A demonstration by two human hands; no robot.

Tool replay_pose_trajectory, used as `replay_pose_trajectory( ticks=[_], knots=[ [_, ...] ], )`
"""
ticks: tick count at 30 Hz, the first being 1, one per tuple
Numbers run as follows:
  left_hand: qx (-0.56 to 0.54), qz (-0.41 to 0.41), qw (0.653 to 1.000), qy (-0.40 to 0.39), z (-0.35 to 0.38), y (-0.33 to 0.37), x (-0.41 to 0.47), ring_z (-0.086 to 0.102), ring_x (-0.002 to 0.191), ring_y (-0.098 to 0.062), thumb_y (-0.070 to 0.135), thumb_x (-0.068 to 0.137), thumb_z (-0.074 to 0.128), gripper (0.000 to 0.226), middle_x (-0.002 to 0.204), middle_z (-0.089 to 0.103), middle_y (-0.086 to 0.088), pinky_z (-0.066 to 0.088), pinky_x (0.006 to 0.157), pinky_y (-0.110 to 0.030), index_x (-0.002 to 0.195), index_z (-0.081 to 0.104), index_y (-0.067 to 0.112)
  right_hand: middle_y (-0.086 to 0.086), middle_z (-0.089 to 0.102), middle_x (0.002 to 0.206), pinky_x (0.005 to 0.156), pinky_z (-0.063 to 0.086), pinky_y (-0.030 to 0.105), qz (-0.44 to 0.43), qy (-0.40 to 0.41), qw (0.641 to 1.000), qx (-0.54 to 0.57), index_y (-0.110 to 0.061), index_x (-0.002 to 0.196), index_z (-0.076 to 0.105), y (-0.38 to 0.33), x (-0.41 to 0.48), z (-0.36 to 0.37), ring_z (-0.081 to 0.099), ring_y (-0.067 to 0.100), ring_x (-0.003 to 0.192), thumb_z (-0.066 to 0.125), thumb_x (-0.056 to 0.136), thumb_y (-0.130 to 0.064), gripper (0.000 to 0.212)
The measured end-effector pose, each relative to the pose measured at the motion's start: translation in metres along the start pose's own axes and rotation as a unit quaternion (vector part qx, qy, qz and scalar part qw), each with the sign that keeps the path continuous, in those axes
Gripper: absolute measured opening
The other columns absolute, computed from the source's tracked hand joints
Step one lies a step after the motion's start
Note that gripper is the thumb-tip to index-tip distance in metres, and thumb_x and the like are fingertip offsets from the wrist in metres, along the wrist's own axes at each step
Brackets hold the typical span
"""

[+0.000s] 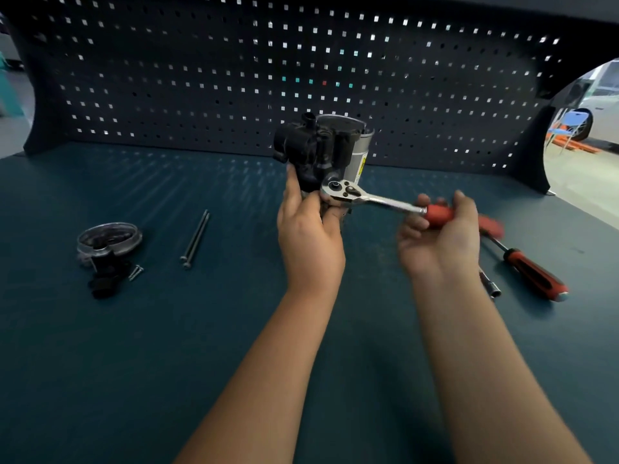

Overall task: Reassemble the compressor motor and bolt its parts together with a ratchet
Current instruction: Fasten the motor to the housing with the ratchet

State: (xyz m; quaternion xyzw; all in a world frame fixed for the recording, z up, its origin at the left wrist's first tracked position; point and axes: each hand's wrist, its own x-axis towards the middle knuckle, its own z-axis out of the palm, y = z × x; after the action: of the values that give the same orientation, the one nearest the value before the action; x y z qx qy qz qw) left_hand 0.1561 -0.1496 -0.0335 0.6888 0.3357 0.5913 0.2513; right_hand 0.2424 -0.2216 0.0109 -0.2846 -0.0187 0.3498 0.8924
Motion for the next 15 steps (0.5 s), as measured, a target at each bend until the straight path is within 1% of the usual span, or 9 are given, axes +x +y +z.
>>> replay_pose_trajectory(
  ticks=[3, 6, 8, 10, 12, 14, 15],
  knots=[
    [-0.006, 0.003, 1.000, 0.003, 0.001, 0.001, -0.001, 0.045, 0.129, -0.028, 0.009, 0.086, 0.065, 0.018, 0.152, 0.030, -0.012, 0.040, 0.103, -0.039, 0.098, 0.067, -0.004, -0.004, 0.056, 0.050, 0.032, 0.019, 0.013, 0.049, -0.047, 0.994, -0.087, -0.018, 0.069, 0.043, -0.011, 0.035, 0.012, 0.029, 0.005, 0.028, 0.045, 0.096, -0.033, 0.032],
    [-0.003, -0.007, 1.000, 0.007, 0.001, 0.002, -0.001, 0.046, 0.129, -0.025, 0.014, 0.086, 0.067, 0.020, 0.152, 0.031, -0.009, 0.040, 0.103, -0.034, 0.099, 0.068, -0.001, -0.002, 0.065, 0.058, 0.032, 0.019, 0.013, 0.065, -0.072, 0.991, -0.092, -0.018, 0.069, 0.045, -0.015, 0.046, 0.015, 0.029, 0.004, 0.028, 0.048, 0.095, -0.032, 0.030],
    [0.000, -0.016, 1.000, 0.011, 0.001, 0.001, 0.000, 0.048, 0.126, -0.024, 0.016, 0.084, 0.069, 0.019, 0.152, 0.031, -0.006, 0.040, 0.101, -0.034, 0.096, 0.069, 0.001, -0.002, 0.066, 0.059, 0.033, 0.019, 0.013, 0.050, -0.057, 0.996, -0.056, -0.018, 0.070, 0.044, -0.010, 0.039, 0.008, 0.029, 0.004, 0.028, 0.049, 0.095, -0.031, 0.028],
    [-0.001, -0.022, 1.000, 0.011, 0.001, 0.002, 0.000, 0.051, 0.122, -0.024, 0.015, 0.083, 0.070, 0.018, 0.152, 0.031, -0.004, 0.041, 0.099, -0.033, 0.095, 0.069, 0.003, -0.002, 0.062, 0.056, 0.034, 0.021, 0.011, 0.033, -0.022, 0.999, -0.004, -0.018, 0.069, 0.044, -0.004, 0.023, -0.003, 0.033, 0.004, 0.029, 0.049, 0.094, -0.024, 0.026],
    [-0.008, -0.022, 1.000, 0.010, 0.000, 0.003, 0.001, 0.052, 0.121, -0.024, 0.017, 0.082, 0.072, 0.018, 0.152, 0.032, -0.003, 0.040, 0.099, -0.027, 0.095, 0.070, 0.005, -0.001, 0.059, 0.055, 0.036, 0.029, 0.010, 0.018, 0.020, 0.998, 0.050, -0.016, 0.070, 0.046, 0.003, -0.001, -0.012, 0.042, 0.005, 0.032, 0.050, 0.092, -0.016, 0.023],
    [-0.007, -0.021, 1.000, 0.016, 0.000, 0.004, 0.001, 0.049, 0.124, -0.022, 0.018, 0.081, 0.073, 0.018, 0.151, 0.033, -0.004, 0.035, 0.097, -0.019, 0.094, 0.071, 0.006, 0.002, 0.059, 0.052, 0.039, 0.040, 0.012, 0.001, 0.047, 0.994, 0.103, -0.011, 0.069, 0.050, 0.010, -0.027, -0.018, 0.053, 0.008, 0.037, 0.052, 0.090, -0.007, 0.021],
    [-0.007, -0.020, 1.000, 0.019, 0.000, 0.005, 0.001, 0.049, 0.124, -0.021, 0.017, 0.080, 0.073, 0.018, 0.151, 0.034, -0.005, 0.035, 0.097, -0.019, 0.094, 0.071, 0.006, 0.003, 0.060, 0.051, 0.043, 0.046, 0.014, -0.005, 0.055, 0.990, 0.129, -0.008, 0.068, 0.050, 0.014, -0.039, -0.019, 0.058, 0.011, 0.041, 0.052, 0.089, -0.004, 0.022]
  ],
)
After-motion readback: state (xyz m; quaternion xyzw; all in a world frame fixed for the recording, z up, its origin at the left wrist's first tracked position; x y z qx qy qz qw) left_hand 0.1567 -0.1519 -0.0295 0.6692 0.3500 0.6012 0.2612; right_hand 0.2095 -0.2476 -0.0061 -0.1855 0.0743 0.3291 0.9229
